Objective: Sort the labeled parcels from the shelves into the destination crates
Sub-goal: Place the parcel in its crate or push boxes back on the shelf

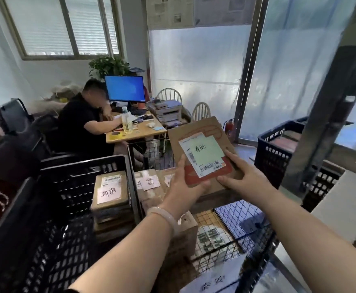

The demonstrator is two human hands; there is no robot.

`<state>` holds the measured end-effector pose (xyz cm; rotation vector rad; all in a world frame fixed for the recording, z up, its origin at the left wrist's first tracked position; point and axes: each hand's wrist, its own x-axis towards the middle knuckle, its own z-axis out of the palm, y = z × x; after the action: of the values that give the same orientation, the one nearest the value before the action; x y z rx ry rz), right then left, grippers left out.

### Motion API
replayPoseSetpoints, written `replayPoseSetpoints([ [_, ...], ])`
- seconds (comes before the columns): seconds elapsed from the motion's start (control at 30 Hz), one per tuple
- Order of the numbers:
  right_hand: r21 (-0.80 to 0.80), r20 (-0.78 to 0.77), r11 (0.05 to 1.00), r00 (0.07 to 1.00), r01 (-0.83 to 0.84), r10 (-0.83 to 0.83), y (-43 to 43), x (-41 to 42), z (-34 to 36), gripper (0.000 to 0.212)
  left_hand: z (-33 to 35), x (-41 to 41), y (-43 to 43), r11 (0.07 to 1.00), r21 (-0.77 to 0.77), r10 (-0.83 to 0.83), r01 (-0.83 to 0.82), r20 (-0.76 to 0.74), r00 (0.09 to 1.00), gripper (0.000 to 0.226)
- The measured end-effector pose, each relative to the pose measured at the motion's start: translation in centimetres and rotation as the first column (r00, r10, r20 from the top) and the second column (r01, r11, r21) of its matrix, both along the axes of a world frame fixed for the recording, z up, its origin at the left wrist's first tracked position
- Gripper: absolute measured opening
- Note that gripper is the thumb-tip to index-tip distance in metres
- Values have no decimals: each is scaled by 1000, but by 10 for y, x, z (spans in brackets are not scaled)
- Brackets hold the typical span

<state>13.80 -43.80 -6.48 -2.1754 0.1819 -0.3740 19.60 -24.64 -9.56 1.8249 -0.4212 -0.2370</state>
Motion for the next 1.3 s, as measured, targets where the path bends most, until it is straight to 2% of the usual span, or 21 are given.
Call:
replayPoseSetpoints([
  [0.13, -81, -164, 997, 986, 7, -21, -14, 29, -25, 76, -35, 31, -18, 1000, 5, -27, 29, -200, 979, 112],
  [0.23, -69, -244, 998, 970, 2, -18, -21, 42, -45, 77, -54, 46, -24, 997, 43, -52, 68, -314, 948, 118],
  [0.33, -98, -347, 995, 938, -30, -6, -26, 48, -63, 79, -69, 50, -26, 992, 82, -53, 92, -387, 921, 120],
  [0.43, -116, -449, 990, 893, -74, 14, -31, 55, -76, 81, -79, 53, -27, 976, 190, -19, 107, -416, 909, 116],
  [0.7, -84, -660, 973, 743, -213, 106, -44, 82, -103, 93, -92, 63, -36, 778, 585, -21, 228, -340, 940, 107],
  [0.9, -32, -751, 968, 644, -250, 142, -53, 94, -124, 105, -102, 72, -51, 482, 847, -113, 223, -192, 975, 94],
  [1.0, -117, -780, 946, 617, -302, 101, -51, 100, -137, 105, -106, 75, -57, 356, 911, -238, 209, -127, 963, 73],
  [1.07, -170, -794, 907, 598, -386, 106, -46, 104, -144, 102, -110, 77, -60, 294, 930, -316, 222, -125, 940, 68],
  [1.17, -309, -791, 824, 609, -474, 54, -39, 107, -146, 99, -118, 78, -61, 258, 930, -359, 262, -160, 920, 79],
  [1.3, -458, -722, 760, 692, -462, -15, -37, 98, -122, 98, -117, 81, -60, 293, 935, -369, 200, -82, 926, 90],
])
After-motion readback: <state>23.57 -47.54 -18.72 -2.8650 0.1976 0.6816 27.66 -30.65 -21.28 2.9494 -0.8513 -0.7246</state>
